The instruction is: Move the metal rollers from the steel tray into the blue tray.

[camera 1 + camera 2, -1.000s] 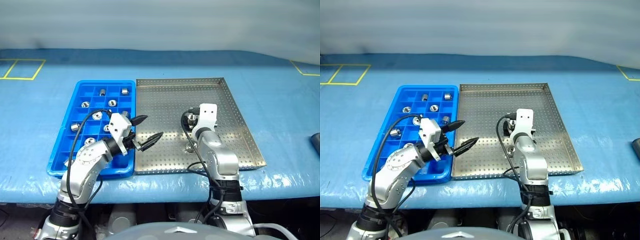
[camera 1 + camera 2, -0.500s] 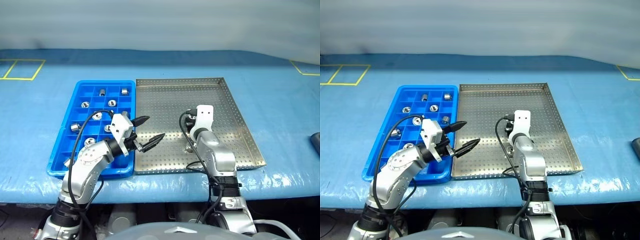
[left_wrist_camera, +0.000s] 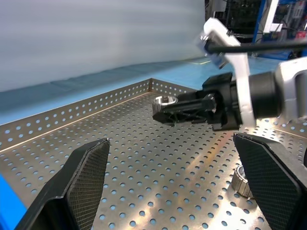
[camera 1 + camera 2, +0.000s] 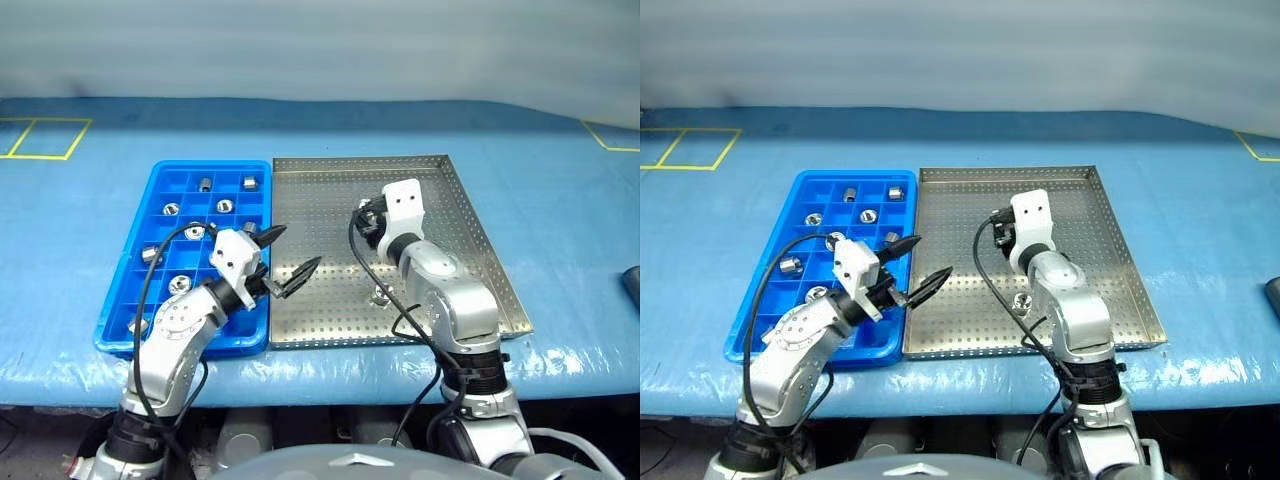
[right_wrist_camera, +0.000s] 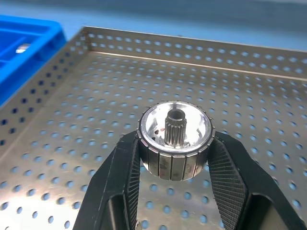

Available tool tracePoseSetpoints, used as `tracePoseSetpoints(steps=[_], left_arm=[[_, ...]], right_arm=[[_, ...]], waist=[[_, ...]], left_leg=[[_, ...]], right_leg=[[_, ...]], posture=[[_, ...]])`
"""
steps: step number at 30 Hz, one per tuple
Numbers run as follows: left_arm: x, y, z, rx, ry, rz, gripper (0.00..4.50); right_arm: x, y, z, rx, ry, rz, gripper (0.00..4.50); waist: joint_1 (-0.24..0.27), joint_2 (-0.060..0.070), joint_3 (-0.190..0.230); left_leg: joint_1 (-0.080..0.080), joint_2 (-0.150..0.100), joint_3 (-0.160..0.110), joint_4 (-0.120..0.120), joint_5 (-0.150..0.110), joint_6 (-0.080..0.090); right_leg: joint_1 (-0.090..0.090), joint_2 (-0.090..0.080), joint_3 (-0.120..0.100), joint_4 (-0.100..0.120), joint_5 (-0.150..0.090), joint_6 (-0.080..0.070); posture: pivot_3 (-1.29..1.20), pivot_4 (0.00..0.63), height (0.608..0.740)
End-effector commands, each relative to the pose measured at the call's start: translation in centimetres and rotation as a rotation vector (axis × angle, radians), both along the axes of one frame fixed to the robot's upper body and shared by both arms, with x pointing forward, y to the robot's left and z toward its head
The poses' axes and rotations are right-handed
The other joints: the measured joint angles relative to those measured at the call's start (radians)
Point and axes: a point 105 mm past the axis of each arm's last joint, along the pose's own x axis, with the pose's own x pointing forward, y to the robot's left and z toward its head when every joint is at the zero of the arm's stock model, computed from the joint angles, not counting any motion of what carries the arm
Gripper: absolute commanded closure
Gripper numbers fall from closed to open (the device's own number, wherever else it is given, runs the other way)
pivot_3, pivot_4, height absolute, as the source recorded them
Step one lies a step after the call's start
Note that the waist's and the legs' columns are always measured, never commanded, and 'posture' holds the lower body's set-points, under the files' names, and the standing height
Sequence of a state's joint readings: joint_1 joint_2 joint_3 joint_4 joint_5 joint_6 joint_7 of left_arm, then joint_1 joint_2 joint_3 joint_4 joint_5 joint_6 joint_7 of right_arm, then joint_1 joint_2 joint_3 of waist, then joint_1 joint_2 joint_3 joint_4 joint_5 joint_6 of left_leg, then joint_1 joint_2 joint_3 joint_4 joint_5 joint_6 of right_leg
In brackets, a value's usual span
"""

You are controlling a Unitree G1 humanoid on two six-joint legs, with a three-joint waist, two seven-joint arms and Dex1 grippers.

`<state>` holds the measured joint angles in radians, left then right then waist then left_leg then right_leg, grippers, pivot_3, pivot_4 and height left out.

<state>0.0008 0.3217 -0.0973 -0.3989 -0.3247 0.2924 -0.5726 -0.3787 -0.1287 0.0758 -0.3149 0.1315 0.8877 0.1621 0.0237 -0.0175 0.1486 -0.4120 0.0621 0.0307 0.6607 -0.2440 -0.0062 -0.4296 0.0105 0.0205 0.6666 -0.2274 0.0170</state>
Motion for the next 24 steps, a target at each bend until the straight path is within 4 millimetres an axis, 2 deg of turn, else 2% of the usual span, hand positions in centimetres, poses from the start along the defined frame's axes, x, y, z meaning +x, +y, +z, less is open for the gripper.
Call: tracePoseSetpoints(steps=[1, 7, 12, 16, 24], left_arm=[[-0.5, 1.7, 1.8, -0.003, -0.099, 0.080, 0.00], [-1.7, 4.0, 2.3, 0.001, -0.130, 0.178, 0.00], [-2.9, 5.2, 2.3, -0.001, -0.116, 0.229, 0.00], [-3.5, 5.5, 2.5, 0.000, -0.119, 0.236, 0.00], [-3.8, 5.3, 2.5, -0.004, -0.103, 0.230, 0.00]], right_arm=[[-0.8, 2.3, 2.0, -0.009, -0.047, 0.136, 2.81], [-1.4, 5.0, 2.1, -0.037, -0.025, 0.275, 2.81], [-3.1, 7.9, 1.8, -0.050, 0.002, 0.436, 2.81], [-4.3, 9.4, 1.3, -0.066, 0.020, 0.528, 2.81], [-5.9, 10.7, 0.6, -0.052, 0.045, 0.606, 2.81]], waist=[[0.010, 0.000, 0.000], [0.046, 0.000, 0.000], [0.081, 0.000, 0.000], [0.107, 0.000, 0.000], [0.133, 0.000, 0.001]], left_leg=[[0.000, 0.000, 0.000, 0.000, 0.000, 0.000], [-0.001, 0.000, -0.001, 0.000, 0.000, 0.000], [-0.002, 0.000, -0.002, -0.001, 0.000, 0.000], [-0.002, 0.000, -0.002, 0.000, 0.000, 0.000], [-0.003, 0.000, -0.004, 0.000, 0.000, 0.000]], right_leg=[[0.000, 0.000, 0.000, 0.000, 0.000, 0.000], [0.000, -0.001, -0.001, -0.001, 0.000, 0.000], [0.000, -0.001, -0.003, -0.003, -0.001, 0.000], [0.000, -0.001, -0.004, -0.003, -0.001, -0.001], [0.000, -0.002, -0.006, -0.004, -0.004, -0.005]], posture=[[0.27, 0.150, 0.740], [0.35, 0.150, 0.740], [0.40, 0.150, 0.740], [0.43, 0.150, 0.740], [0.43, 0.150, 0.740]])
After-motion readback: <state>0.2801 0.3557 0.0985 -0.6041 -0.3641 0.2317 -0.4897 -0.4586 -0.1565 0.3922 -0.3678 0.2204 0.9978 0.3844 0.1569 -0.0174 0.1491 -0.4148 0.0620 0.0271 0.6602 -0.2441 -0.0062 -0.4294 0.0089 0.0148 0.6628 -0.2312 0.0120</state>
